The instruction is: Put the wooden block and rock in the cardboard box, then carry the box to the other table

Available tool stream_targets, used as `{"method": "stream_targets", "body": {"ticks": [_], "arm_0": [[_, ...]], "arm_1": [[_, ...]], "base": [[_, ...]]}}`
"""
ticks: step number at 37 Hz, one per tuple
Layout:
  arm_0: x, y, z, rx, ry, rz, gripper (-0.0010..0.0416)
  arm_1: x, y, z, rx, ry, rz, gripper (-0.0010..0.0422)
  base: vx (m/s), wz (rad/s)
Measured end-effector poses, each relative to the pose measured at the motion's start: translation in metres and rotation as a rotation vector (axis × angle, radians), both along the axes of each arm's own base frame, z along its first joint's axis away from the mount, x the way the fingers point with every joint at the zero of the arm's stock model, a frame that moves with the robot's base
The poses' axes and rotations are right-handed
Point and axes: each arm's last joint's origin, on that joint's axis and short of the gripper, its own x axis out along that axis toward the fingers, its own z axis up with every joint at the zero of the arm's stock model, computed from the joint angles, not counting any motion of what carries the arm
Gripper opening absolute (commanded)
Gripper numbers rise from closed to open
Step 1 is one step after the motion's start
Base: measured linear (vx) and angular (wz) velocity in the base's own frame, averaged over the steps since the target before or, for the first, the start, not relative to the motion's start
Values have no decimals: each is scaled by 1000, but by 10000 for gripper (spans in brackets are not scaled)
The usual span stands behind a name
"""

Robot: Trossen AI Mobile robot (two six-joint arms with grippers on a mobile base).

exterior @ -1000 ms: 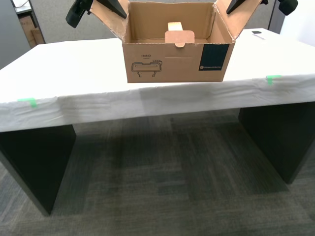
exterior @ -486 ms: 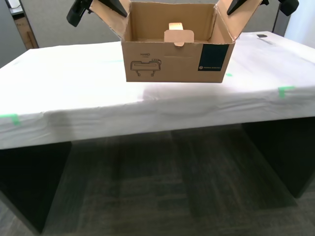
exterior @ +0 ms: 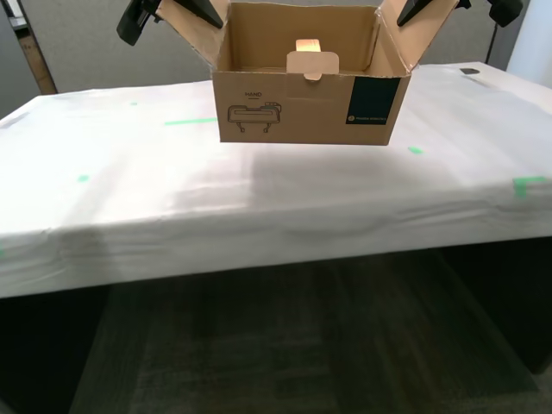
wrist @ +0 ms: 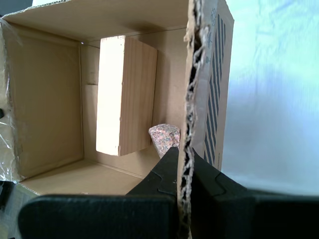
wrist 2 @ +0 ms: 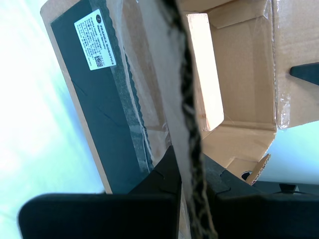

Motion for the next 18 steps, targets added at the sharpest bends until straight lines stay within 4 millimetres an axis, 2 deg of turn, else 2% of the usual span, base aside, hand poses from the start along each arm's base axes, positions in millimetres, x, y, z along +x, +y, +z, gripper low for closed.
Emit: {"method": "stream_targets", "body": {"ticks": [18], "arm_0": [[0, 0, 0, -1, 4, 1, -1]], "arm_1": [[-1, 0, -1, 3, 8, 0, -1]], "base": [[175, 22]]}}
